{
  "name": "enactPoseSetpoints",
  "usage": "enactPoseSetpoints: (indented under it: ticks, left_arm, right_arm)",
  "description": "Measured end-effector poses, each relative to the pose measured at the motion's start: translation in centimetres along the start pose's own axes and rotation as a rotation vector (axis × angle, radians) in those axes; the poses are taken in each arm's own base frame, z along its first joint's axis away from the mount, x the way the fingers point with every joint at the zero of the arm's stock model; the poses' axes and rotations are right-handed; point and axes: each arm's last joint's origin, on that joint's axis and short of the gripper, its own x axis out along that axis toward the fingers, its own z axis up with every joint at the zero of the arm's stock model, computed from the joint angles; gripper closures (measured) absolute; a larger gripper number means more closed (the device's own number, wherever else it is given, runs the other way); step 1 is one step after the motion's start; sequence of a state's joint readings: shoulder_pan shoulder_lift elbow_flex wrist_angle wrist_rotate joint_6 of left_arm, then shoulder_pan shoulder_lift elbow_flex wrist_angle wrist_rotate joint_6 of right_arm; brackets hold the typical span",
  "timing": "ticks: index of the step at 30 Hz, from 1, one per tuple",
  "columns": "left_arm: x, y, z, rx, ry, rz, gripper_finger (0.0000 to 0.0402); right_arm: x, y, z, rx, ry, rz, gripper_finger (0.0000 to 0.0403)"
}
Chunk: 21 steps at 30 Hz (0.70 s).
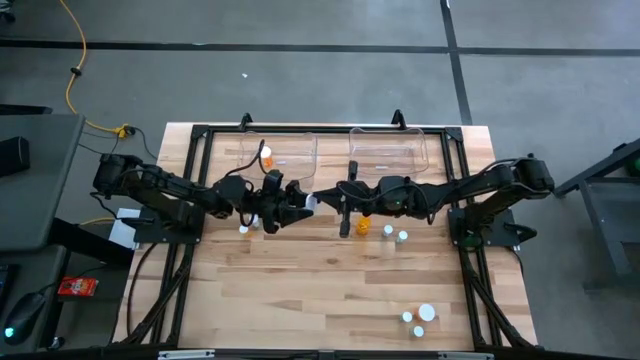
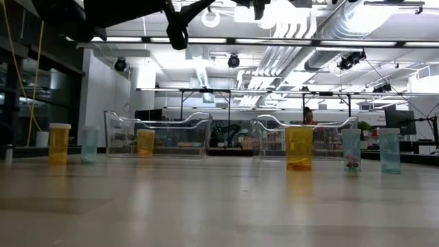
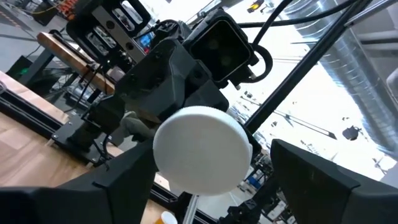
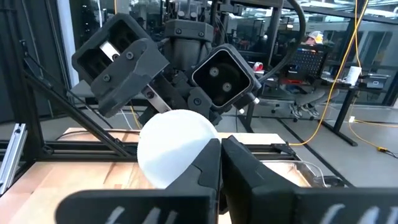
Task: Pick and place medicine bottles into bin by pill shape (circle, oval)
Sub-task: Put the top orange capsule bottle into the left transparent bin
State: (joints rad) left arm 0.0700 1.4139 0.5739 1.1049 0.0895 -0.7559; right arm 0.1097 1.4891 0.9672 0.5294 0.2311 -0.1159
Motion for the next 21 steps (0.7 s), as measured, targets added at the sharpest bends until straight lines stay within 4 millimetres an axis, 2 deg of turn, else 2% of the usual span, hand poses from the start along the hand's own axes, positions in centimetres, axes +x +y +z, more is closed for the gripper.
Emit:
enactPoseSetpoints:
  ticks: [13, 21]
  left_arm:
    - [-0.02, 0.19, 0.16, 0.002, -0.007, 0.01, 0.0198]
    - [-0.02, 0.19, 0.16, 0.002, -0.008, 0.011, 0.0206]
  right_arm:
    - [0.0, 0.06, 0.04, 0.003, -0.006, 0.023, 0.0403]
    - [0.0, 0.06, 0.03, 0.003, -0.005, 0.022, 0.0403]
